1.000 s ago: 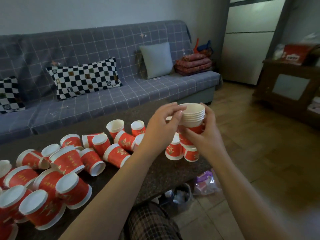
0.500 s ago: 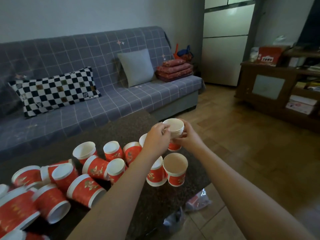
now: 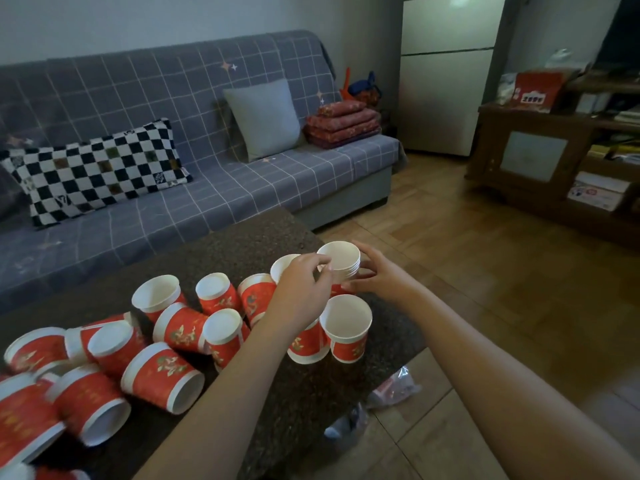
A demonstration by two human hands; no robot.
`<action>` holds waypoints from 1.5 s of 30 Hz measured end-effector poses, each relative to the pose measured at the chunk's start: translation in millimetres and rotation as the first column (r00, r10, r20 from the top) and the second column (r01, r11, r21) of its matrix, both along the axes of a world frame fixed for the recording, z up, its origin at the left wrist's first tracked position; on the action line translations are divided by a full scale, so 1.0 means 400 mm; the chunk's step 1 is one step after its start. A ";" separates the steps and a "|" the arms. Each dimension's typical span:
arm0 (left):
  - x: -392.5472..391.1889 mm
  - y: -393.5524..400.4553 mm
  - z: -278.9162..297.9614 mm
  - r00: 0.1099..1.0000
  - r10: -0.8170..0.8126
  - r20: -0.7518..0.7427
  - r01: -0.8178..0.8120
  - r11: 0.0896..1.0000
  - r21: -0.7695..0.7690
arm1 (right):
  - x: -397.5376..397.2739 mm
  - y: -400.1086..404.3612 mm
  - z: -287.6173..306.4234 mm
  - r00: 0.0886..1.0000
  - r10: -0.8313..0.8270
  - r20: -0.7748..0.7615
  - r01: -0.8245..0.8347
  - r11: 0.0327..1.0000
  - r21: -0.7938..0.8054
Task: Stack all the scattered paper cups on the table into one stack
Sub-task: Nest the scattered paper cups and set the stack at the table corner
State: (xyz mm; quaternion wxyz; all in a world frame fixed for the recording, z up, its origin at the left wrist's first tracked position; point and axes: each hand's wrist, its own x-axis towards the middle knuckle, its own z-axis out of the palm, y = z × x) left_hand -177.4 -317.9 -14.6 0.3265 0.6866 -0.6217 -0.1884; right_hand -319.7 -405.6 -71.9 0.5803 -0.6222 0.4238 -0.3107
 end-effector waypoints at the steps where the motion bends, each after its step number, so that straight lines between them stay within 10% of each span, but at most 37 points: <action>1: 0.000 0.013 0.004 1.000 0.007 0.006 -0.007 1.000 -0.022 | -0.008 0.008 0.005 1.000 -0.003 -0.006 0.003 1.000 0.000; 11: -0.046 0.158 -0.065 0.841 -0.215 0.497 0.211 0.975 0.065 | -0.105 0.171 -0.012 0.991 -0.012 -0.133 0.011 1.000 -0.006; 17: -0.065 0.196 -0.064 0.931 -0.177 0.320 0.215 0.973 -0.088 | -0.083 0.268 -0.051 0.992 0.104 -0.077 -0.103 0.994 0.026; 21: -0.042 0.190 -0.060 0.978 -0.082 0.192 0.115 0.979 -0.167 | -0.064 0.292 -0.066 0.989 -0.106 -0.098 0.100 0.992 -0.071; 27: 0.027 0.116 -0.078 0.905 0.070 0.419 -0.125 0.987 0.106 | -0.057 0.310 -0.060 0.865 -0.344 -0.366 0.211 0.910 -0.357; 34: 0.049 0.157 -0.079 0.978 0.207 0.020 -0.204 0.974 -0.096 | -0.058 0.335 -0.054 0.792 -0.342 -0.505 0.105 0.892 -0.440; 39: 0.060 0.233 -0.058 0.788 0.263 -0.556 -0.250 0.963 0.101 | -0.038 0.355 -0.059 0.919 -0.267 -0.289 0.171 0.933 -0.318; 45: 0.096 0.286 -0.053 0.898 0.171 -0.405 -0.015 0.933 0.359 | -0.020 0.372 -0.029 0.908 -0.225 -0.354 0.005 0.849 -0.528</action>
